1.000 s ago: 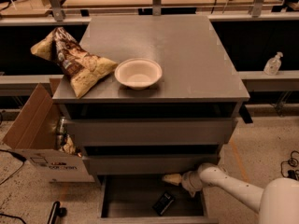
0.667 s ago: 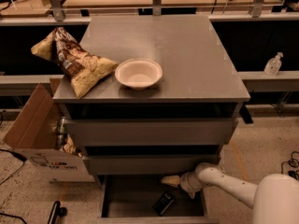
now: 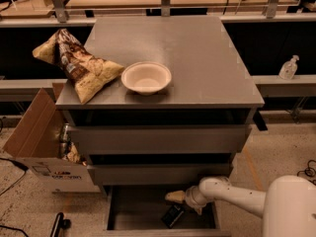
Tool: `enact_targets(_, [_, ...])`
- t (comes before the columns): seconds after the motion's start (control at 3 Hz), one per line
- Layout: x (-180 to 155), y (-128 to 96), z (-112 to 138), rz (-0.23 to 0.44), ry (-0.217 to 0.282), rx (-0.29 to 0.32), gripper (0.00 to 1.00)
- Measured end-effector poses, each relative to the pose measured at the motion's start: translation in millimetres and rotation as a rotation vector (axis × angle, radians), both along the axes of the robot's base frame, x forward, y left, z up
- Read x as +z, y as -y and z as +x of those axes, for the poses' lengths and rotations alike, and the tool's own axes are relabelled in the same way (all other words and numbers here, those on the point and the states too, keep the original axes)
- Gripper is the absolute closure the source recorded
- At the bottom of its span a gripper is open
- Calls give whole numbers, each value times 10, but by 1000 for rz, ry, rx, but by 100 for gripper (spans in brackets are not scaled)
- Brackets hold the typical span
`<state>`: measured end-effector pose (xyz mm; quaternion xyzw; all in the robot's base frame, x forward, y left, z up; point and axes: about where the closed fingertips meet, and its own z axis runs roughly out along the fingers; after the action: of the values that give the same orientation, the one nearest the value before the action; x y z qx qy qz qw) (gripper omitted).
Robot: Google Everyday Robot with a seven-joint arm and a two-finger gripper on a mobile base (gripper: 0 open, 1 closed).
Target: Pick rxbar blueberry from bottom drawer and place on counter
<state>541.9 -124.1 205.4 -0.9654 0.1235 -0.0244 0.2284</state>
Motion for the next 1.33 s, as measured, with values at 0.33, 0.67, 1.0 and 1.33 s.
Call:
enact_targets(0.33, [-35,-89,-146,13,-17,9,0])
enact_targets(0.67, [-102,-141,-199,-11,-23,13,0])
enact_targets(1.0, [-198,-171,-216,-46,-37,10,0])
enact_targets(1.33, [-294,-217,-210,-77,-49,16,0])
